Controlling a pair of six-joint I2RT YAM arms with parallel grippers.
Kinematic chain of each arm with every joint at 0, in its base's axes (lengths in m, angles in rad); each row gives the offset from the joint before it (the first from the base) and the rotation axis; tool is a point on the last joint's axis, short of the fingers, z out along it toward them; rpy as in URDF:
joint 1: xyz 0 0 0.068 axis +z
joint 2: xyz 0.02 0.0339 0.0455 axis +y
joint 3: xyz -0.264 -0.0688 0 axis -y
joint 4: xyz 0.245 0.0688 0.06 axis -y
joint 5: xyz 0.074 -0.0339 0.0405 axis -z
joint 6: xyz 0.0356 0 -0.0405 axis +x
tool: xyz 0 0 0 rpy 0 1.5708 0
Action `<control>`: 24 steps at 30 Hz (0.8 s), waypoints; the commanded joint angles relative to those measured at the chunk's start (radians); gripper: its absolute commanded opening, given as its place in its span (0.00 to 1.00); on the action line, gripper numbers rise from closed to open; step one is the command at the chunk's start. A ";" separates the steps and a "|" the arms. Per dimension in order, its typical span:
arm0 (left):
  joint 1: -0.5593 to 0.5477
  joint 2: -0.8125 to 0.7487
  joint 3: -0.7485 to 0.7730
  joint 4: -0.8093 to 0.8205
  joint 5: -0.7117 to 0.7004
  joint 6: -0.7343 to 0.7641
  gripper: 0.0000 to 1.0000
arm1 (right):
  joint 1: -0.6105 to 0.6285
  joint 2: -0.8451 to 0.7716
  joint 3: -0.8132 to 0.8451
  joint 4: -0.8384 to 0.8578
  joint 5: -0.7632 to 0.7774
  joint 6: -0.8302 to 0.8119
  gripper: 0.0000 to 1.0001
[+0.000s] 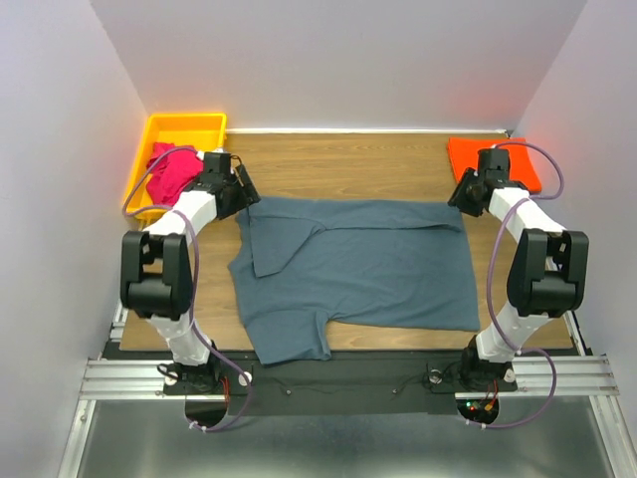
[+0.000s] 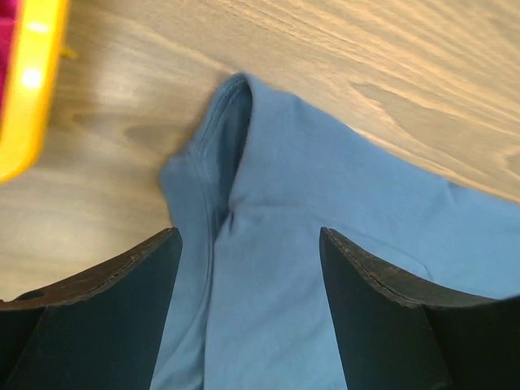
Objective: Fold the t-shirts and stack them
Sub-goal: Fold the tshirt
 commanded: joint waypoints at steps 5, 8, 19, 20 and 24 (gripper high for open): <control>-0.030 0.174 0.205 -0.011 -0.076 0.036 0.67 | -0.006 0.042 0.014 0.075 -0.030 -0.003 0.45; -0.031 0.224 0.239 -0.012 -0.089 0.039 0.61 | -0.006 0.057 0.008 0.080 -0.018 -0.011 0.44; -0.033 0.324 0.225 -0.003 -0.135 0.046 0.29 | -0.015 0.056 -0.110 0.111 0.028 0.004 0.41; -0.031 0.327 0.217 -0.005 -0.141 0.046 0.24 | -0.018 0.053 -0.138 0.117 0.034 0.007 0.41; -0.025 0.330 0.203 0.005 -0.170 0.046 0.15 | -0.043 0.036 -0.187 0.129 0.052 0.012 0.41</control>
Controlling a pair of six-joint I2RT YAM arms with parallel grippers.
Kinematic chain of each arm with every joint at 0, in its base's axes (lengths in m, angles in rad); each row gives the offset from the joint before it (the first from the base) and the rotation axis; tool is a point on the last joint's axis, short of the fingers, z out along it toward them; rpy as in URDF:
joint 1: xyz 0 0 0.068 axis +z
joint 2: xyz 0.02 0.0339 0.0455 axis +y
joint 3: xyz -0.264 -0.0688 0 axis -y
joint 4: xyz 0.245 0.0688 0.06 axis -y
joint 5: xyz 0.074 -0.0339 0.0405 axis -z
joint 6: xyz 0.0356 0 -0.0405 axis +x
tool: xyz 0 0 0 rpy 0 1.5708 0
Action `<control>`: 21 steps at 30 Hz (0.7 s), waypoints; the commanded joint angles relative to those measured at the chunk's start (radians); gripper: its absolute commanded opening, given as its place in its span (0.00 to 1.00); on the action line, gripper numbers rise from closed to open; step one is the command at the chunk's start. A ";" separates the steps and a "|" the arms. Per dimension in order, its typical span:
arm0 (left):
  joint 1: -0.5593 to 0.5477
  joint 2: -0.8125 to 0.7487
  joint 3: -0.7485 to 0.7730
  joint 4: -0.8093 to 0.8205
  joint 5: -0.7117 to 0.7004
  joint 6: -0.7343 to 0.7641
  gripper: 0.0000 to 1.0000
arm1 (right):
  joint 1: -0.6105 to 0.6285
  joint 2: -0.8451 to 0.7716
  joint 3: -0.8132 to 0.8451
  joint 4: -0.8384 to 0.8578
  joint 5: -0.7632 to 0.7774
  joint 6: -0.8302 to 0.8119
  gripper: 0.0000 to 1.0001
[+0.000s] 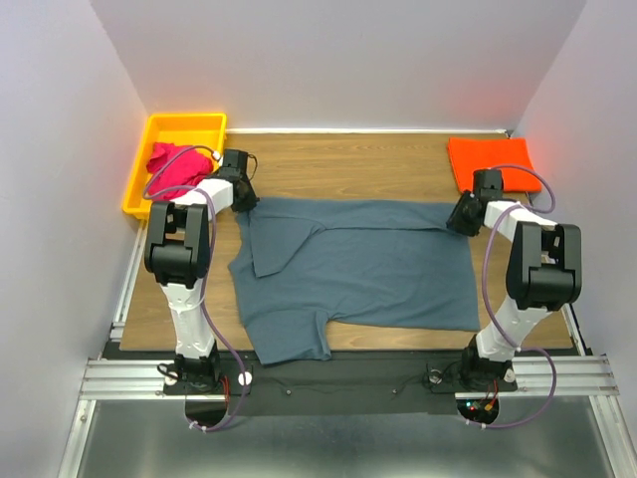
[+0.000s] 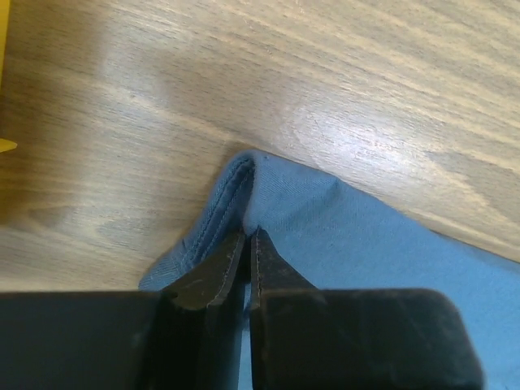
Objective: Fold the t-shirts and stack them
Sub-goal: Fold the tshirt
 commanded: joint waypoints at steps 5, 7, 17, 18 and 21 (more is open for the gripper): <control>0.032 -0.019 0.005 0.007 -0.083 0.007 0.14 | -0.036 -0.062 -0.055 0.029 0.093 -0.005 0.40; 0.041 -0.024 0.015 -0.001 -0.089 0.008 0.14 | -0.034 -0.079 -0.056 0.029 0.100 -0.017 0.40; 0.001 -0.139 0.047 -0.013 -0.083 0.056 0.66 | -0.033 -0.210 -0.073 0.029 0.003 -0.038 0.41; -0.003 -0.157 0.041 -0.015 -0.086 0.062 0.69 | -0.031 -0.213 -0.073 0.029 -0.014 -0.035 0.41; -0.035 -0.234 0.006 -0.030 -0.101 0.077 0.73 | -0.026 -0.205 -0.058 0.045 -0.099 -0.031 0.41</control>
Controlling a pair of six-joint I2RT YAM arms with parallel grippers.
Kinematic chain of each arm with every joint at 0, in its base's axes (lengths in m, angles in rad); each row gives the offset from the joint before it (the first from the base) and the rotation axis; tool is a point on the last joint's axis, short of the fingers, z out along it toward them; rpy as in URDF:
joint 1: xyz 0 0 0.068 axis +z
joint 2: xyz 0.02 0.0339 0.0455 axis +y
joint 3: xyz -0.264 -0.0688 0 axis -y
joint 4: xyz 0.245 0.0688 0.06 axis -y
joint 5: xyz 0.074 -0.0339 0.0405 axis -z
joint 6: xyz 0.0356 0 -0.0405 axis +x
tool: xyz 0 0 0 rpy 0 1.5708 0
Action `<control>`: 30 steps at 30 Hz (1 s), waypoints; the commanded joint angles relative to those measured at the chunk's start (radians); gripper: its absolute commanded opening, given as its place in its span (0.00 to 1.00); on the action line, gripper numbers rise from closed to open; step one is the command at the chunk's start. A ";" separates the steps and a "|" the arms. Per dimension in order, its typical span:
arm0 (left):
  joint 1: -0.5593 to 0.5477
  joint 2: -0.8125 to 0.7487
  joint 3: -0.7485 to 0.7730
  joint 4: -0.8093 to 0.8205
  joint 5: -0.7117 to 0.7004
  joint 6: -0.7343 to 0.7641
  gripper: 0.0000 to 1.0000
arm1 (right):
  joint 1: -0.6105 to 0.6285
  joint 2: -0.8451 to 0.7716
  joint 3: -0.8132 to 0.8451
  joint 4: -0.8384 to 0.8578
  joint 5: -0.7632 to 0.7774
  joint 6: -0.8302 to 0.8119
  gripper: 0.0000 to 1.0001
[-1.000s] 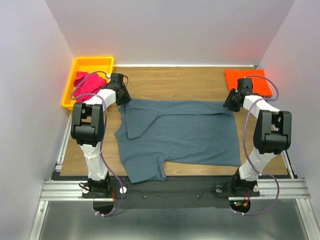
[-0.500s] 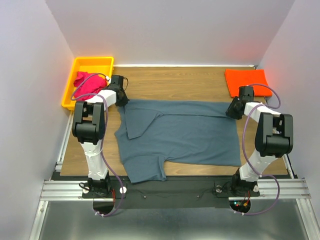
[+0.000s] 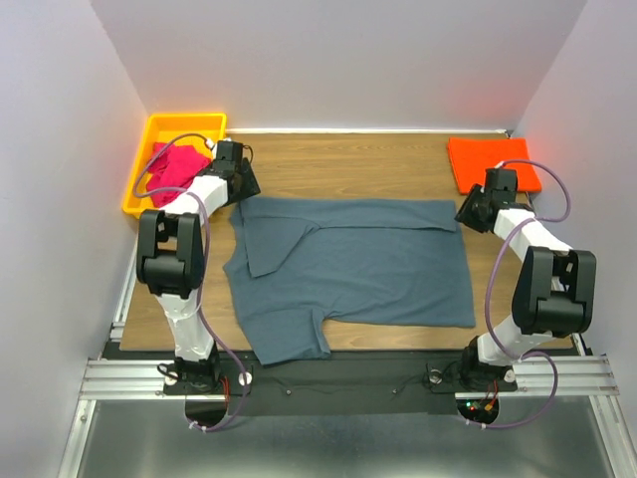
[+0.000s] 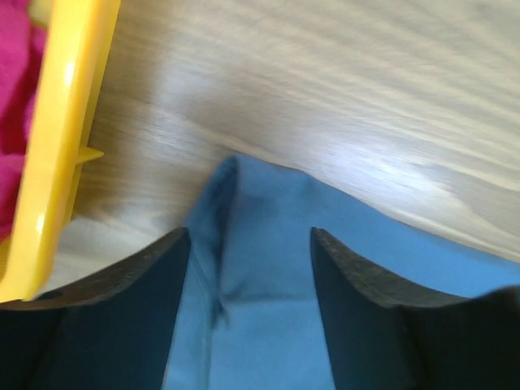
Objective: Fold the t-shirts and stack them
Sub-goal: Fold the tshirt
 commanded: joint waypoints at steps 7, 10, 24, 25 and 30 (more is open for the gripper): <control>-0.271 -0.332 -0.118 -0.040 -0.148 0.137 0.72 | 0.067 0.015 0.046 0.041 -0.210 0.053 0.40; -0.411 -0.344 -0.150 -0.054 -0.205 0.181 0.65 | 0.130 0.006 0.028 0.041 -0.210 0.067 0.40; -0.572 -0.222 -0.227 -0.143 -0.384 0.203 0.61 | 0.363 -0.097 -0.106 0.042 -0.258 0.110 0.43; -0.571 -0.208 -0.233 -0.143 -0.394 0.204 0.61 | 0.369 -0.099 -0.109 0.042 -0.258 0.111 0.43; -0.572 -0.173 -0.245 -0.124 -0.385 0.220 0.61 | 0.375 -0.110 -0.116 0.044 -0.260 0.122 0.44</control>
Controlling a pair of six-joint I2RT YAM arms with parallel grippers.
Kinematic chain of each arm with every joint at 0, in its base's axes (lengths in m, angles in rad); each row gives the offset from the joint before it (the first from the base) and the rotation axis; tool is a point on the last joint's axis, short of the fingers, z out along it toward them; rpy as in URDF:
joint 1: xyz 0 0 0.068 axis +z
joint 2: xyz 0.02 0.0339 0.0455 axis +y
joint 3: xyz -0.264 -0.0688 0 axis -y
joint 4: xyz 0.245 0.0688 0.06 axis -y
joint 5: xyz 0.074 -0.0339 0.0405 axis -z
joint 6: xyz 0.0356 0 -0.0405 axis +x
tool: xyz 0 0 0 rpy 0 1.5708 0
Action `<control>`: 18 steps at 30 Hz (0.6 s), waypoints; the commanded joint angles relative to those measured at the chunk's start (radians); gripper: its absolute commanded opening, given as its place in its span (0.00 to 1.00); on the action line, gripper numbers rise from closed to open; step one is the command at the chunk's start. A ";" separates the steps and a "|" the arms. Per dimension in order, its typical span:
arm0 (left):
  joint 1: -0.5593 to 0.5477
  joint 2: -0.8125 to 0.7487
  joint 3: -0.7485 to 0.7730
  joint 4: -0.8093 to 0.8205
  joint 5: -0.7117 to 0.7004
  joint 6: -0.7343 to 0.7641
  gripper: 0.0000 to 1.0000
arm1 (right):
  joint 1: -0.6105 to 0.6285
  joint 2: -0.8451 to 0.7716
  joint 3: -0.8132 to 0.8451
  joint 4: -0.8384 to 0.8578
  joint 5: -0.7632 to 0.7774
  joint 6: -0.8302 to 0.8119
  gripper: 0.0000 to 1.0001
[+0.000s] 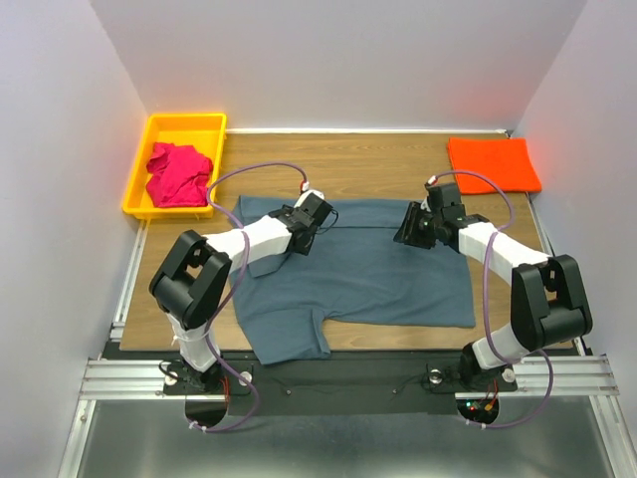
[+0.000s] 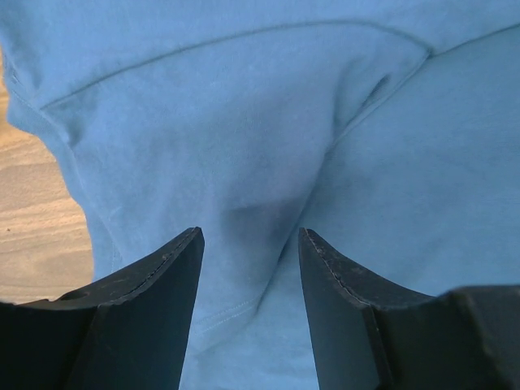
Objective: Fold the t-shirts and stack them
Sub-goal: Fold the tshirt
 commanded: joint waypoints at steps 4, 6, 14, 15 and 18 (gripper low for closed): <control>-0.010 0.013 -0.007 0.016 0.010 0.018 0.64 | 0.009 -0.029 -0.004 0.031 -0.004 0.017 0.44; -0.011 0.014 -0.013 0.019 -0.009 0.018 0.66 | 0.009 -0.023 -0.006 0.032 -0.010 0.020 0.44; -0.010 0.080 -0.012 0.045 -0.099 0.058 0.65 | 0.011 -0.025 -0.015 0.035 -0.009 0.022 0.45; -0.010 0.088 -0.006 0.043 -0.104 0.060 0.65 | 0.011 -0.025 -0.017 0.035 -0.007 0.022 0.45; -0.008 0.100 0.004 0.040 -0.141 0.066 0.63 | 0.011 -0.025 -0.020 0.035 -0.004 0.020 0.45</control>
